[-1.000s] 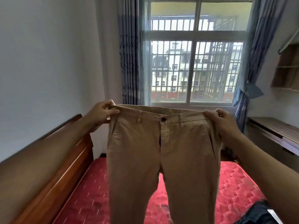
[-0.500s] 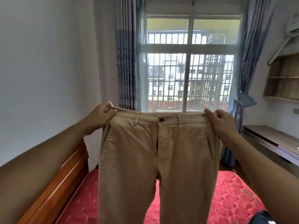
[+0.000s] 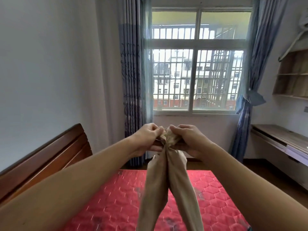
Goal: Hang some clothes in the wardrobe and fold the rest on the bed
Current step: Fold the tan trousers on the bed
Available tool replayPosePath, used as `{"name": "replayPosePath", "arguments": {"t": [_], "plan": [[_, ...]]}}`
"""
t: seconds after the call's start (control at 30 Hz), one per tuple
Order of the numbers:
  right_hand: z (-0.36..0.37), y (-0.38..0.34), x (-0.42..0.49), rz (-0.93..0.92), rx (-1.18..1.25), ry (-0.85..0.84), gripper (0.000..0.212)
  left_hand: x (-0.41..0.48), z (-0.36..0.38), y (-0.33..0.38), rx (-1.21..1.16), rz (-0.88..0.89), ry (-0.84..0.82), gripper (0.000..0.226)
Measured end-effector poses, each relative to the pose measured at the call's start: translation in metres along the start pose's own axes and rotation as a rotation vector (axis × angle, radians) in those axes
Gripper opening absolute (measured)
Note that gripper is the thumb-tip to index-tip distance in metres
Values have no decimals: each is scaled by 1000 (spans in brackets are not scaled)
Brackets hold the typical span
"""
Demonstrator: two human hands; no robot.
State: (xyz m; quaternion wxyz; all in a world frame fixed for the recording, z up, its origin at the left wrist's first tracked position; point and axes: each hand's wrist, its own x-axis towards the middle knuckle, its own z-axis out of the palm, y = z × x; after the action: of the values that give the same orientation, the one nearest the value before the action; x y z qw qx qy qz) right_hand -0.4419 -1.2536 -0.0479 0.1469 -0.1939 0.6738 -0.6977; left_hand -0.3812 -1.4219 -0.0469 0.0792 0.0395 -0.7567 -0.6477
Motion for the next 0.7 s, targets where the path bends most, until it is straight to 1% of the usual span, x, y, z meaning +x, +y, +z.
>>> {"name": "replayPosePath", "arguments": {"t": [0.07, 0.17, 0.23, 0.3, 0.33, 0.4, 0.43, 0.47, 0.5, 0.53, 0.57, 0.63, 0.7], "plan": [[6, -7, -9, -76, -105, -37, 26, -7, 9, 3, 45, 39, -51, 15], [-1, -14, -15, -137, -213, -14, 24, -15, 9, 5, 63, 91, -90, 10], [-5, -14, -16, -164, -315, 14, 27, -18, 10, 7, 71, 100, -125, 10], [-4, -13, -16, -182, -408, 51, 30, -19, 12, 10, 117, 118, -183, 19], [-4, -13, -15, -186, -426, 66, 31, -19, 13, 11, 156, 132, -207, 29], [-3, -13, -14, -182, -388, 65, 33, -19, 15, 11, 328, 191, -188, 50], [-2, -13, -13, -162, -324, 37, 34, -19, 15, 10, 444, 228, -143, 54], [-4, -13, -12, -134, -248, 0, 34, -18, 16, 8, 530, 262, -92, 50], [-5, -14, -12, -118, -187, -33, 32, -17, 14, 7, 566, 288, -59, 43], [-9, -14, -10, -127, -180, -52, 28, -16, 12, 7, 572, 303, -57, 35], [-14, -13, -9, -169, -244, -42, 24, -15, 8, 7, 572, 307, -77, 30], [-29, -7, -1, -298, -555, 40, 25, -16, -1, 10, 573, 308, -138, 27], [-46, 4, 5, -286, -859, 83, 23, -19, -10, 14, 555, 323, -173, 26]]}}
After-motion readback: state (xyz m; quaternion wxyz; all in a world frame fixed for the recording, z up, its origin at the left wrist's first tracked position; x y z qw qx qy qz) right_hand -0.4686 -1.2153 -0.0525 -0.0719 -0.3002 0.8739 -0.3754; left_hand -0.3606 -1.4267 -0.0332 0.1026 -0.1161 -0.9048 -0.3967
